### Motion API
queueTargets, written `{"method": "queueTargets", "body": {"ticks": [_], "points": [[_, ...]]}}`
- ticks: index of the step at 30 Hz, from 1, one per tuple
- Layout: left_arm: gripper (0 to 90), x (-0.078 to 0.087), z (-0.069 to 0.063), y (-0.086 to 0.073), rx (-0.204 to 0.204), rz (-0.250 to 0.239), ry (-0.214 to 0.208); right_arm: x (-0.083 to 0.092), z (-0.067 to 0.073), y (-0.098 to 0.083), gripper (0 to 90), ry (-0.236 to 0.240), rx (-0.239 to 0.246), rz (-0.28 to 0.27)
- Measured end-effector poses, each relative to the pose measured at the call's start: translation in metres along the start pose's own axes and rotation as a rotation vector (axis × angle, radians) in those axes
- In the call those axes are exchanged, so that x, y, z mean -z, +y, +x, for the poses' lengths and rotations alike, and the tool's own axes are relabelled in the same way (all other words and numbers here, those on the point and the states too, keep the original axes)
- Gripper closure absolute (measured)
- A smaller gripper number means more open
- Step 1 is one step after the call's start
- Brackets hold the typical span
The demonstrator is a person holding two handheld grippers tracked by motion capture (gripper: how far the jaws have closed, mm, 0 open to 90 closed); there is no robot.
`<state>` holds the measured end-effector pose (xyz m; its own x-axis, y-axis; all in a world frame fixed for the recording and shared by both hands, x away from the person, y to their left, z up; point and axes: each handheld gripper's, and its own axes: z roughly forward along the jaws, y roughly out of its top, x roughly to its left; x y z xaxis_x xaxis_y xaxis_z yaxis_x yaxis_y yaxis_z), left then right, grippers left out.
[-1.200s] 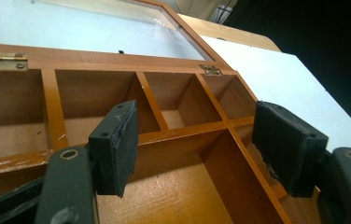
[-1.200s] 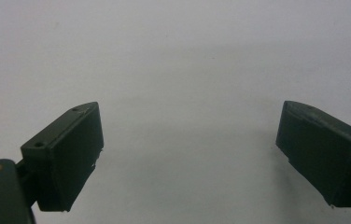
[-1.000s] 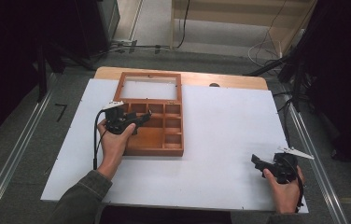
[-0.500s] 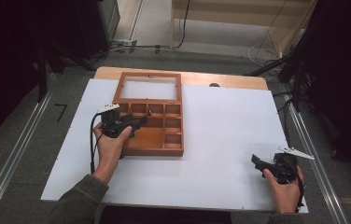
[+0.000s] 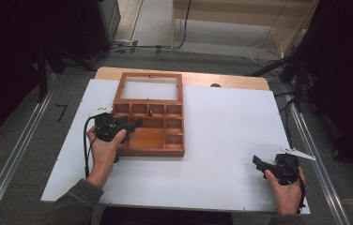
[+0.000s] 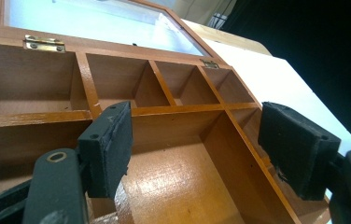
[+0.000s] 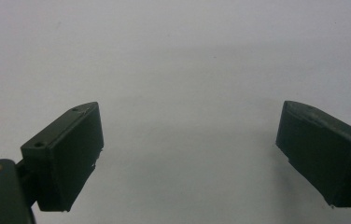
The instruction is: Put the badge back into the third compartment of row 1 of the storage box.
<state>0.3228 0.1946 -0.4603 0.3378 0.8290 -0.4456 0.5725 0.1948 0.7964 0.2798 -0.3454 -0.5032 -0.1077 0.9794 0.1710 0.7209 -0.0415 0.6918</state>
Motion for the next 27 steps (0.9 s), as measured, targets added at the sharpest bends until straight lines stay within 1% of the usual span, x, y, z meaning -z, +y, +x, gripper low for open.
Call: {"method": "queueTargets", "body": {"ticks": [6,14,27], "points": [[26.6,0.007,0.0,-0.003,0.001,-0.001,-0.009,0.0,0.0,0.0,5.8,0.001,0.002,0.0],[26.4,0.017,0.002,-0.005,0.009,-0.01,-0.01,0.0,0.0,0.0,5.8,0.003,0.004,-0.001],[25.7,0.031,0.005,-0.01,0.009,-0.013,-0.013,0.0,0.001,0.0,5.8,0.005,0.003,0.003]]}}
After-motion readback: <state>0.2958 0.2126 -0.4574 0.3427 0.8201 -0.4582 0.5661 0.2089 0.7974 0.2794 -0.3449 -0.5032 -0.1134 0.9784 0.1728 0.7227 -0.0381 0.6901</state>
